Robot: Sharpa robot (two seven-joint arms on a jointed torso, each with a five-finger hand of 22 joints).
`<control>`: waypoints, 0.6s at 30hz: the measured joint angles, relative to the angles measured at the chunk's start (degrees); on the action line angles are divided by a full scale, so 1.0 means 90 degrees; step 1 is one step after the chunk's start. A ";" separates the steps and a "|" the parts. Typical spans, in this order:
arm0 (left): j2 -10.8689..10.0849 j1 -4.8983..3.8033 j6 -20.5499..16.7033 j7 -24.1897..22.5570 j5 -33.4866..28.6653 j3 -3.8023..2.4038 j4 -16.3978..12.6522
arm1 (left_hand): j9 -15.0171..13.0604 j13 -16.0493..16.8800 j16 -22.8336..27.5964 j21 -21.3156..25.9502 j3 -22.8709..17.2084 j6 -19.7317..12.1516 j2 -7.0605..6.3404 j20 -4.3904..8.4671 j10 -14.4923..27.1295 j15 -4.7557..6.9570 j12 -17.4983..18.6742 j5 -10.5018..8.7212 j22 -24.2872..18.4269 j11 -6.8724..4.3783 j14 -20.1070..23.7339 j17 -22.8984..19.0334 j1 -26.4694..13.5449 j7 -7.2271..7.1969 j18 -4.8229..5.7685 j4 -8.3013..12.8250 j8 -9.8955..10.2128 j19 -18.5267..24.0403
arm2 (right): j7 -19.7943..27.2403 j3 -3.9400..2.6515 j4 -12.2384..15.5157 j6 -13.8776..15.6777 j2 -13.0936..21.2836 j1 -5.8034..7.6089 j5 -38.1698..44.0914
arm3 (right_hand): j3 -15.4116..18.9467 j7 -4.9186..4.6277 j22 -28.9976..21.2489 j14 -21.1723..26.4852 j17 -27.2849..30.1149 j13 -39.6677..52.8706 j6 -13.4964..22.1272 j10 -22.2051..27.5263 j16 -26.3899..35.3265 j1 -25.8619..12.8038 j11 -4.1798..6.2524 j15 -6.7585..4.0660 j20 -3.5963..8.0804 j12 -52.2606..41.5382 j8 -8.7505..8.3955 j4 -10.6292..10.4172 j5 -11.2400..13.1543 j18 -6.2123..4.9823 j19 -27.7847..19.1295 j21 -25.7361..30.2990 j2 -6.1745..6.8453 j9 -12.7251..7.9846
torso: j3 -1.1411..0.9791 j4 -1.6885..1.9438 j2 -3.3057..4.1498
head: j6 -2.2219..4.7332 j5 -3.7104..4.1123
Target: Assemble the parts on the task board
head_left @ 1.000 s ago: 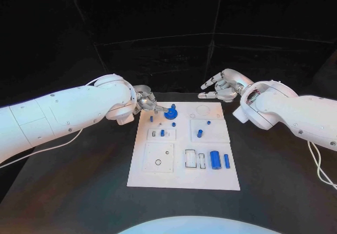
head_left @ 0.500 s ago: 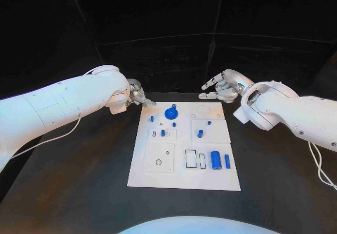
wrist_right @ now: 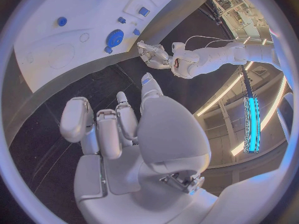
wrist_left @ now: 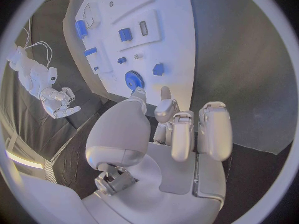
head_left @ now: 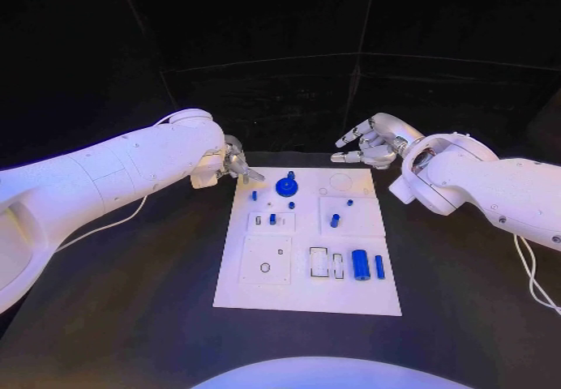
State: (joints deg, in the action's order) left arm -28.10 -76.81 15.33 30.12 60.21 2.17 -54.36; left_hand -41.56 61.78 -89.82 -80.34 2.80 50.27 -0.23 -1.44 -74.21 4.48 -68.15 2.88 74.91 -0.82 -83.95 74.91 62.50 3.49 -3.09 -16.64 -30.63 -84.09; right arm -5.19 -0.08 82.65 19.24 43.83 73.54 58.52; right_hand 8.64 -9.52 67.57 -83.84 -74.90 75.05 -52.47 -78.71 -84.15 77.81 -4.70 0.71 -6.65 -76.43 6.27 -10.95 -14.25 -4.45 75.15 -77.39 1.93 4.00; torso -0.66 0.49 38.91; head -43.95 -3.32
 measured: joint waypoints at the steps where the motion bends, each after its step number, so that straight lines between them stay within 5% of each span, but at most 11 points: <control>1: 0.0005 0.0001 0.0010 -0.0004 0.0001 0.0001 0.0008 | 0.0002 -0.0001 0.0000 0.0000 0.0005 0.0000 0.0000 0.0000 0.0000 0.0000 0.0000 0.0000 0.0000 0.0000 0.0000 0.0000 0.0000 0.0000 0.0000 0.0005 0.0000 0.0000 | 0.0000 0.0000 -0.0001 0.0000 -0.0002 0.0000 0.0000 | 0.0000 0.0000 0.0000 0.0000 0.0000 0.0000 0.0000 0.0000 0.0000 0.0000 0.0000 0.0000 0.0000 0.0000 0.0000 0.0000 -0.0007 0.0000 0.0000 0.0000 0.0000 0.0000 | 0.0000 0.0000 -0.0001 | 0.0000 0.0000; 18: 0.0231 0.0086 0.0515 -0.0223 0.0026 0.0083 0.0322 | 0.0056 -0.0035 0.0000 -0.0025 0.0058 0.0022 0.0086 0.0000 0.0000 0.0001 0.0000 0.0000 0.0000 0.0000 0.0000 0.0000 0.0086 0.0022 0.0000 0.0024 0.0048 0.0000 | -0.0001 0.0000 -0.0036 -0.0012 -0.0066 -0.0001 0.0000 | 0.0000 0.0000 0.0000 0.0000 0.0000 0.0000 0.0000 0.0000 0.0000 0.0000 0.0000 0.0000 0.0000 0.0000 0.0000 0.0000 -0.0008 0.0001 0.0000 0.0000 0.0000 0.0000 | -0.0001 0.0000 -0.0004 | -0.0006 0.0024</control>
State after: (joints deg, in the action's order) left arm -26.02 -76.03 19.96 28.12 60.44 2.91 -51.46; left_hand -41.05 61.47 -89.82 -80.56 3.32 50.47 0.55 -1.44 -74.21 4.48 -68.15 2.88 74.91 -0.82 -83.95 74.91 63.27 3.69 -3.08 -16.42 -30.20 -84.08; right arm -5.20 -0.08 82.32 19.13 43.23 73.54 58.52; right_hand 8.63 -9.52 67.58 -83.84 -74.90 75.05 -52.47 -78.71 -84.15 77.81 -4.70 0.71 -6.65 -76.43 6.27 -10.95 -14.32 -4.44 75.15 -77.39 1.93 4.01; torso -0.67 0.49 38.88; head -44.01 -3.10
